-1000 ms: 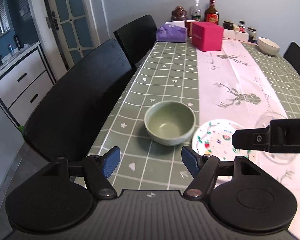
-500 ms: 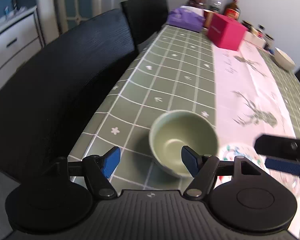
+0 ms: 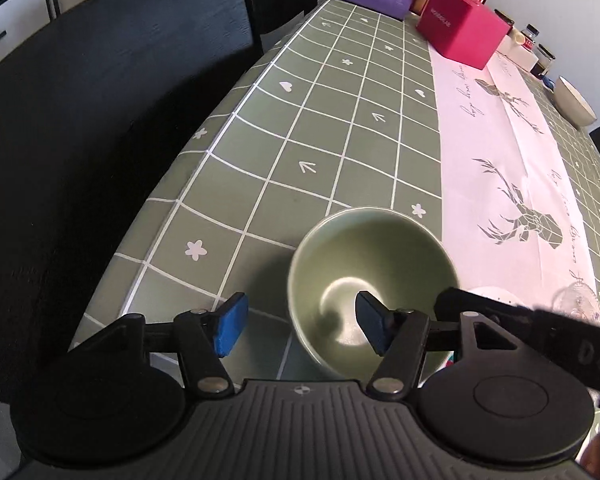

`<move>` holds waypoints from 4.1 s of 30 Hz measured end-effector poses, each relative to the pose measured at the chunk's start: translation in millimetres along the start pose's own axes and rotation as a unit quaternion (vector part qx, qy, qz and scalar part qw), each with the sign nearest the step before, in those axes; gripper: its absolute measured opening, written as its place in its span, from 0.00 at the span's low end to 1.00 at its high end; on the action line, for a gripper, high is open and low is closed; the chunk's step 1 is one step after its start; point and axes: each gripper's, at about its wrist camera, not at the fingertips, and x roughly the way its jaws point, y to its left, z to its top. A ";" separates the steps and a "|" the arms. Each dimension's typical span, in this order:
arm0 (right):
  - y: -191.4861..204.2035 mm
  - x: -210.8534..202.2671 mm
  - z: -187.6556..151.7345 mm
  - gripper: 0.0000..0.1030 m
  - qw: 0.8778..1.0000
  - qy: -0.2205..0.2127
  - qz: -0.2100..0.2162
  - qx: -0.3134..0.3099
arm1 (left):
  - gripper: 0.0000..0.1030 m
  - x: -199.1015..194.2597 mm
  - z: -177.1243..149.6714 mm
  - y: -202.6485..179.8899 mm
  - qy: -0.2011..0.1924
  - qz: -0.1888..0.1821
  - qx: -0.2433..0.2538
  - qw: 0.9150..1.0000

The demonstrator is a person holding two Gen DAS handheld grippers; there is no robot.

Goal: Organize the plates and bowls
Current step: 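Close the left gripper on the green bowl rim while the right gripper clamps it, then lift and carry the green bowl with both grippers over the orange and blue bowls, then lower the green bowl into the bowl stack and open both grippers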

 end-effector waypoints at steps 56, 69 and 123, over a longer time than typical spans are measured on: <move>5.4 -54.5 -37.2 0.16 0.997 0.006 0.056 0.057 | 0.13 -71.3 -21.8 -2.6 0.047 -0.059 -0.011 0.997; -32.5 -134.5 -85.4 0.16 0.995 0.001 0.048 0.092 | 0.13 -113.6 -69.2 -53.2 0.075 -0.092 0.079 0.990; -47.3 -206.5 -223.0 0.49 0.990 0.126 -0.023 0.062 | 0.26 -173.7 -255.3 -117.9 -0.002 -0.013 0.468 0.883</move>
